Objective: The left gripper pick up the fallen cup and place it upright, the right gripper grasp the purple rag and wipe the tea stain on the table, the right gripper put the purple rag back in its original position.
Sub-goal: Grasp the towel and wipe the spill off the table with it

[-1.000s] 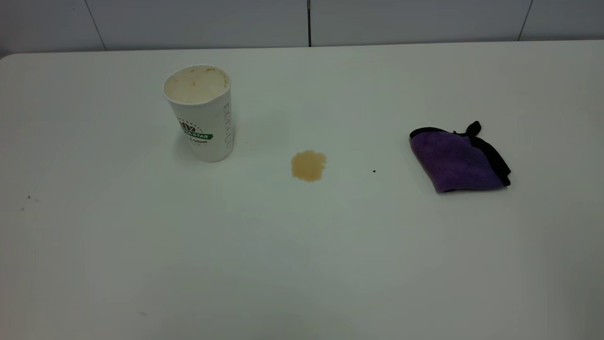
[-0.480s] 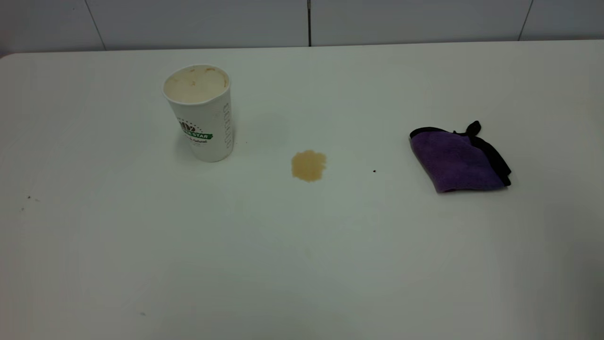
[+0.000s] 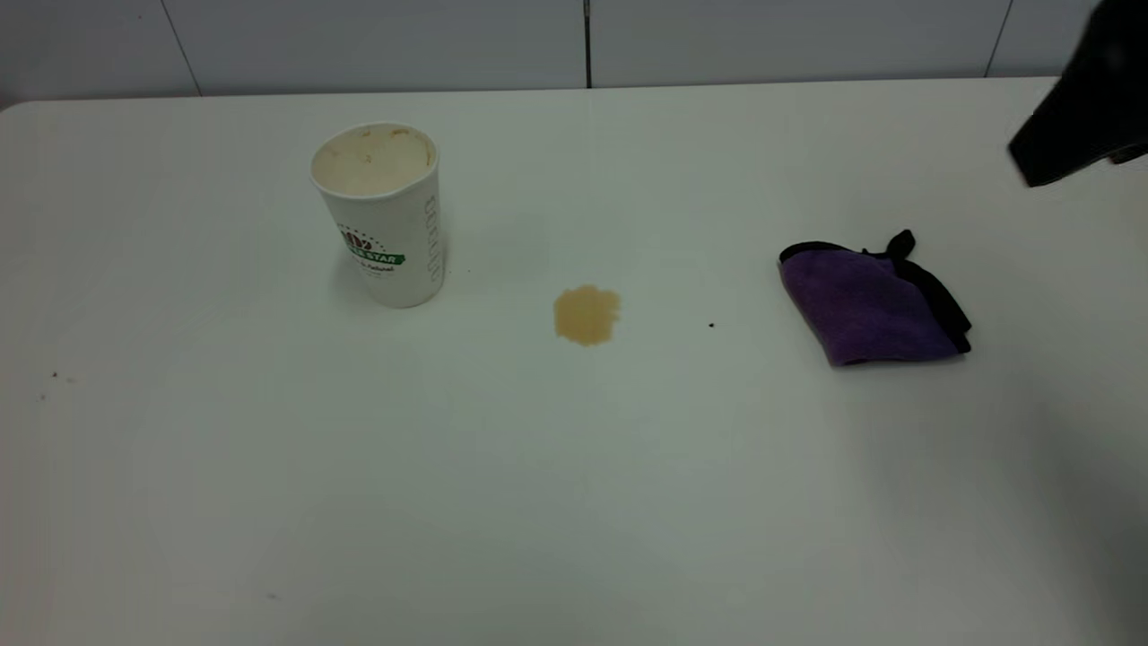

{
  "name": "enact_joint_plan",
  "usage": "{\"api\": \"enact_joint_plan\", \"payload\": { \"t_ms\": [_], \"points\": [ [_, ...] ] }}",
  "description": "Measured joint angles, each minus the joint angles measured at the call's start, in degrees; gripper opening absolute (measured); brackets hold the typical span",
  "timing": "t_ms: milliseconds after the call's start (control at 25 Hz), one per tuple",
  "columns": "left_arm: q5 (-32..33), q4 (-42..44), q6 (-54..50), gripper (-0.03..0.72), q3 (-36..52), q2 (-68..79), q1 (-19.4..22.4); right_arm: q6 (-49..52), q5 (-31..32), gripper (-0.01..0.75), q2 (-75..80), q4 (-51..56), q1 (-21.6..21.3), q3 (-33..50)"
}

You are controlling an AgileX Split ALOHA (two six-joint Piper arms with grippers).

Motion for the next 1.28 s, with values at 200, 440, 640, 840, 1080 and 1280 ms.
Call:
{"api": "enact_joint_plan", "payload": {
  "t_ms": [200, 440, 640, 840, 1080, 1280],
  "points": [
    [0.0, 0.0, 0.0, 0.462, 0.0, 0.0, 0.0, 10.9, 0.9, 0.593, 18.1, -8.2, 0.9, -11.6],
    [0.0, 0.0, 0.0, 0.462, 0.0, 0.0, 0.0, 20.7, 8.0, 0.593, 33.3, -16.7, 2.4, -26.5],
    [0.0, 0.0, 0.0, 0.462, 0.0, 0.0, 0.0, 23.4, 8.7, 0.593, 41.3, -18.7, 5.1, -36.3],
    [0.0, 0.0, -0.1, 0.462, 0.0, 0.0, 0.0, 30.6, 8.9, 0.593, 48.2, -26.4, 6.0, -43.8],
    [0.0, 0.0, -0.1, 0.462, 0.0, 0.0, 0.0, 33.5, 8.7, 0.593, 52.8, -30.9, 5.9, -47.6],
    [0.0, 0.0, -0.1, 0.462, 0.0, 0.0, 0.0, 34.1, 8.3, 0.575, 54.9, -31.9, 5.9, -48.7]
  ]
}}
